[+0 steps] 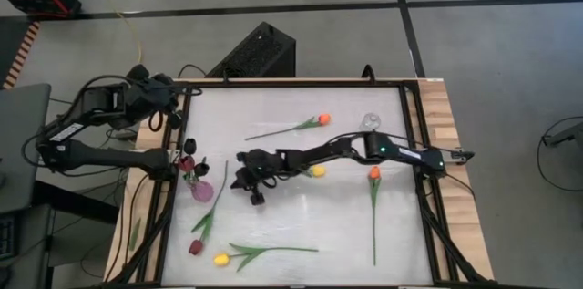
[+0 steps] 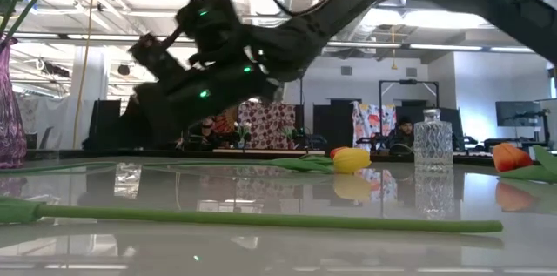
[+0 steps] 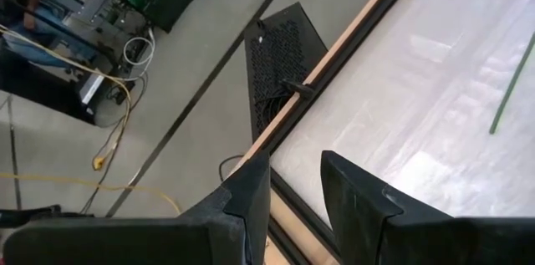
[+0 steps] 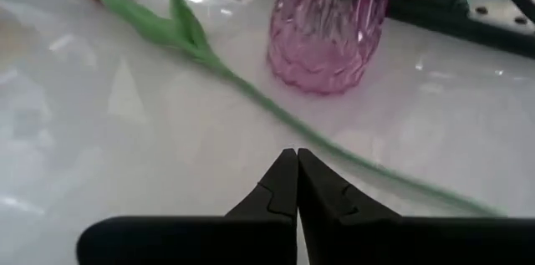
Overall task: Sort flowers into vase by color
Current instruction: Put the dark red tulip into the purple vase
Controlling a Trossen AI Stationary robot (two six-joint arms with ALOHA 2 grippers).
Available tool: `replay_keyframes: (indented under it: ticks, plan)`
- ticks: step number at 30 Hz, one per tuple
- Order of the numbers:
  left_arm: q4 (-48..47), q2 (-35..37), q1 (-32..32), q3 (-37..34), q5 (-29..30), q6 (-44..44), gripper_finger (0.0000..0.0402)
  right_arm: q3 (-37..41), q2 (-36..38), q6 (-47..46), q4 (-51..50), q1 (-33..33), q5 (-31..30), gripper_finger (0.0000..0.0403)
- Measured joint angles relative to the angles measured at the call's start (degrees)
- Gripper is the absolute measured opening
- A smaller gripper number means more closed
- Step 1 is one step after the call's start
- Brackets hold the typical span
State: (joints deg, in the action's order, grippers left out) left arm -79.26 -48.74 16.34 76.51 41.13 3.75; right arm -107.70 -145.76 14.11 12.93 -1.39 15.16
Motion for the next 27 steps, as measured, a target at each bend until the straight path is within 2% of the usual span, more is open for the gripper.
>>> replay_keyframes:
  ticks: [7, 11, 16, 20, 27]
  plan:
    - [0.02, -0.10, 0.00, 0.00, -0.33, -0.02, 0.0098, -16.42, -7.33, 10.49, -13.32, 0.79, 2.98, 0.0032]
    - [0.07, -0.12, 0.00, 0.00, -0.40, -0.02, 0.0098, -22.52, -9.55, 13.42, -14.73, 0.86, 3.01, 0.0038]
    - [0.06, -0.12, 0.00, 0.00, -2.36, -0.02, 0.0098, -25.26, -10.11, 14.88, -16.92, 1.38, 5.92, 0.0064]
    - [0.04, -0.12, 0.00, 0.00, -3.41, 0.25, 0.0098, -25.31, -10.15, 12.96, -16.49, 2.54, 11.41, 0.0094]
    - [0.07, -0.12, 0.00, 0.00, -3.43, 1.62, 0.0098, -25.31, -10.20, 13.24, -15.66, 3.52, 12.34, 0.0152]
